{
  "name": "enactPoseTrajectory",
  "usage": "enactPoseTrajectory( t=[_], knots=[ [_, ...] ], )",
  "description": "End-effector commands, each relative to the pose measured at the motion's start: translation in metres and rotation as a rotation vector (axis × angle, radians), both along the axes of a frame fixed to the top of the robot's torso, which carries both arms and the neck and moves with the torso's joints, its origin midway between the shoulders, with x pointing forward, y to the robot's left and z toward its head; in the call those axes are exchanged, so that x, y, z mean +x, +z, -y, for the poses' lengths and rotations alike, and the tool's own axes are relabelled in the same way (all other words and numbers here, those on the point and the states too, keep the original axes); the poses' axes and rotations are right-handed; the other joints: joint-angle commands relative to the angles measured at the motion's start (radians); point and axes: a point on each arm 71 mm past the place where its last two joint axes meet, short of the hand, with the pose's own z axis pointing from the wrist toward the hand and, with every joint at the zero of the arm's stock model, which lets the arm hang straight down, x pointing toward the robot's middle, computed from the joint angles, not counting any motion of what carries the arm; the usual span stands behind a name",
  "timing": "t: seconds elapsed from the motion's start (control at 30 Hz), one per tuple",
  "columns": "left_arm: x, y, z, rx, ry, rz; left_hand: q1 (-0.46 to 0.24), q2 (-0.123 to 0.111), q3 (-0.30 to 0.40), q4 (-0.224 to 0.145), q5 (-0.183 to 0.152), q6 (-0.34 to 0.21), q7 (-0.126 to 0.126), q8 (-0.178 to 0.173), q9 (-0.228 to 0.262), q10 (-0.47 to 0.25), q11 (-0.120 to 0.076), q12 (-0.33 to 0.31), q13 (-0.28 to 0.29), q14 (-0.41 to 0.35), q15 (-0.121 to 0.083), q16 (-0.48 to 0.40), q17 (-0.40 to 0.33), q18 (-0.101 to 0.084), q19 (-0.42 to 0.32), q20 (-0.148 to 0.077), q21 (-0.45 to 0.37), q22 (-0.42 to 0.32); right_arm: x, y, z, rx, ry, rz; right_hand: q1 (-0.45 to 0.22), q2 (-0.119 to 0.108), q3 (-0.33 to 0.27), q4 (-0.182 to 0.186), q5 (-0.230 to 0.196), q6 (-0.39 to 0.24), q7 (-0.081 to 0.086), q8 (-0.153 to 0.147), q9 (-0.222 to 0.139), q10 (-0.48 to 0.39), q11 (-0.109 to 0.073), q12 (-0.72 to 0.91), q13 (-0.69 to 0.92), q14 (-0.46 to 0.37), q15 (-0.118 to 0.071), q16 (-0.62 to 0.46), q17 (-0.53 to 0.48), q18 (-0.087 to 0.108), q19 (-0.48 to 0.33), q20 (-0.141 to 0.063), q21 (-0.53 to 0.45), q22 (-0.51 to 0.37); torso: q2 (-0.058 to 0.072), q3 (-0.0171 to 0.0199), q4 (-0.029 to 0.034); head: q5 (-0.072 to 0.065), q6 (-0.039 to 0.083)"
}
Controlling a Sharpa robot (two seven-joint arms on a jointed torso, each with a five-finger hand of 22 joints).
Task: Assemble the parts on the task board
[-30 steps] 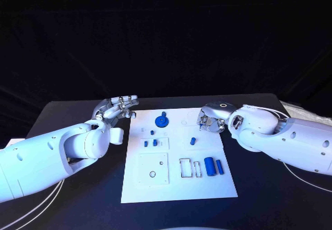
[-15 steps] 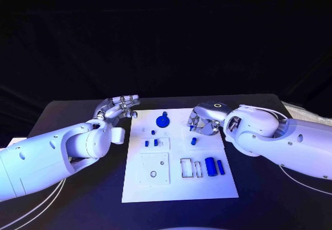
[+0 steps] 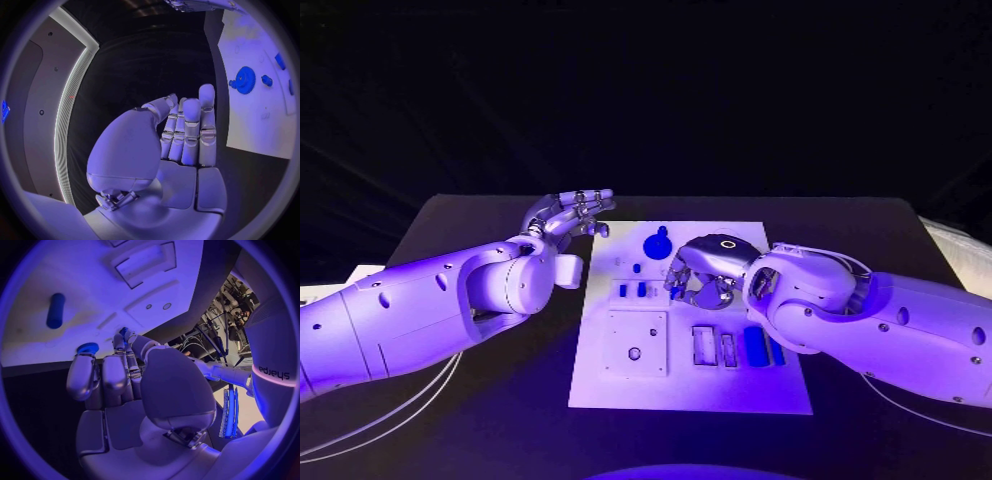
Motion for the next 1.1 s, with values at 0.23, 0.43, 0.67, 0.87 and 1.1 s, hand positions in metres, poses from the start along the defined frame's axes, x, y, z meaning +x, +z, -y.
enactPoseTrajectory(
  t=[0.23,0.43,0.67,0.87,1.1],
  knots=[
    [-0.001,0.001,0.006,-0.006,-0.025,0.017,0.012,-0.001,0.001,-0.008,0.005,-0.006,0.001,0.005,-0.001,-0.007,-0.001,0.003,0.002,-0.007,0.0,-0.004,-0.002,0.01,-0.003,0.004,-0.006,0.0,-0.009,-0.022,-0.018,-0.02,0.062,-0.034,0.003,0.01,0.004,-0.004,0.008,0.005,0.002,-0.001,0.001,0.002,0.002,-0.006,0.0,0.022,0.01,0.004,-0.002,-0.018,0.006,-0.001,0.004,0.0,0.0,-0.0001,0.0014,0.03,-0.021],
    [-0.001,0.001,0.007,-0.003,-0.033,0.018,0.012,-0.001,0.001,-0.009,0.005,-0.008,0.002,0.005,-0.002,-0.009,0.0,0.005,0.002,-0.008,0.001,-0.004,-0.003,0.01,-0.003,0.004,-0.006,0.001,-0.01,-0.028,-0.021,-0.022,0.079,-0.059,0.003,0.009,0.003,-0.005,0.008,0.003,0.003,-0.002,0.0,0.0,0.003,-0.009,0.0,0.022,0.011,0.005,-0.001,-0.018,0.006,-0.001,0.005,0.0,0.0,-0.0003,-0.0009,0.037,-0.027],
    [-0.001,0.0,0.007,-0.004,-0.042,0.012,0.011,-0.001,0.001,-0.009,0.005,-0.01,0.002,0.006,-0.002,-0.011,0.001,0.007,0.002,-0.009,0.001,-0.004,-0.003,0.009,-0.004,0.004,-0.006,0.001,-0.013,-0.031,-0.023,-0.021,0.09,-0.073,0.002,0.008,0.003,-0.006,0.008,0.003,0.004,-0.003,0.0,0.0,0.003,-0.009,0.0,0.022,0.011,0.006,-0.001,-0.018,0.006,-0.001,0.006,0.001,-0.001,0.0,-0.0007,0.039,-0.029],
    [0.0,-0.001,0.006,-0.005,-0.042,0.007,0.01,-0.001,0.0,-0.009,0.005,-0.01,0.003,0.006,-0.002,-0.012,0.001,0.008,0.002,-0.009,0.002,-0.004,-0.003,0.009,-0.004,0.005,-0.006,0.001,-0.016,-0.031,-0.023,-0.019,0.099,-0.077,0.002,0.008,0.003,-0.005,0.008,0.003,0.004,-0.003,0.0,0.0,0.003,-0.009,0.0,0.022,0.012,0.006,0.0,-0.018,0.006,-0.001,0.006,0.001,0.0,0.0,0.0009,0.042,-0.033],
    [0.0,-0.001,0.005,-0.005,-0.043,0.004,0.01,-0.001,0.0,-0.009,0.005,-0.01,0.003,0.006,-0.002,-0.012,0.001,0.008,0.002,-0.009,0.002,-0.004,-0.003,0.009,-0.004,0.005,-0.006,0.001,-0.017,-0.032,-0.024,-0.02,0.107,-0.081,-0.002,0.008,0.001,-0.004,0.007,0.002,0.005,-0.004,0.0,0.0,0.005,-0.011,0.0,0.022,0.013,0.007,0.0,-0.018,0.006,0.0,0.006,0.002,-0.001,-0.0006,-0.0001,0.043,-0.035]
  ],
)
